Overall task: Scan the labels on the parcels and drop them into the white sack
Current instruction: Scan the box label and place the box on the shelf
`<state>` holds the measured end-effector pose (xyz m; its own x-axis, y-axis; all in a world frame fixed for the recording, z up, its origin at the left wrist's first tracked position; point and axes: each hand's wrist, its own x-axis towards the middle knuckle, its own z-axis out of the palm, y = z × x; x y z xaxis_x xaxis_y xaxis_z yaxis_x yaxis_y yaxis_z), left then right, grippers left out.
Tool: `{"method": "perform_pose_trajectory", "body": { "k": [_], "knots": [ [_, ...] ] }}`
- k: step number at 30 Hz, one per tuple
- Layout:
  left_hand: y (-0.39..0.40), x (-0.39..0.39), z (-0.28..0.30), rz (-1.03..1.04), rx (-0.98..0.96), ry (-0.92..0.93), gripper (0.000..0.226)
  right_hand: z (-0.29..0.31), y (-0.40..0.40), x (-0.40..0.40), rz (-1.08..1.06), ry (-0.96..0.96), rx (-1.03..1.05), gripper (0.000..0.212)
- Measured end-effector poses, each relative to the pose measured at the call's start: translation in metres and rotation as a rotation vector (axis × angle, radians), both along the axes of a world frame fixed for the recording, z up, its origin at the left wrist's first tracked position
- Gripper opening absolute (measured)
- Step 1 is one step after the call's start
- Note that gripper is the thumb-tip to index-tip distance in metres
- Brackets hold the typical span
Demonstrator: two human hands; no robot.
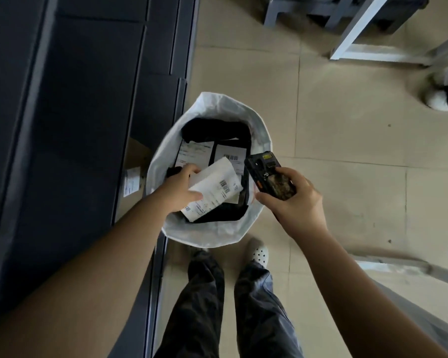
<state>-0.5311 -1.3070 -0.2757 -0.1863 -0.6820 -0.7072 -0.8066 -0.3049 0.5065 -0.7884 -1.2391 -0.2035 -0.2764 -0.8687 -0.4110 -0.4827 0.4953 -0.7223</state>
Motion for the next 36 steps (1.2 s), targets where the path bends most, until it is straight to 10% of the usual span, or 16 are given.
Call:
{"method": "perform_pose_trajectory", "body": {
  "k": [8,16,36],
  "knots": [
    [-0.005,-0.011,-0.034,-0.584,-0.088,-0.293,0.048,-0.021,0.005,0.001,0.027,0.008,0.001,0.061],
    [0.020,-0.004,-0.057,-0.638,-0.149,-0.389,0.052,-0.027,0.013,0.008,0.016,0.016,0.007,0.063],
    [0.078,0.026,0.151,0.212,-0.614,0.084,0.041,0.118,-0.001,0.044,0.236,0.047,-0.172,0.063]
  ]
}}
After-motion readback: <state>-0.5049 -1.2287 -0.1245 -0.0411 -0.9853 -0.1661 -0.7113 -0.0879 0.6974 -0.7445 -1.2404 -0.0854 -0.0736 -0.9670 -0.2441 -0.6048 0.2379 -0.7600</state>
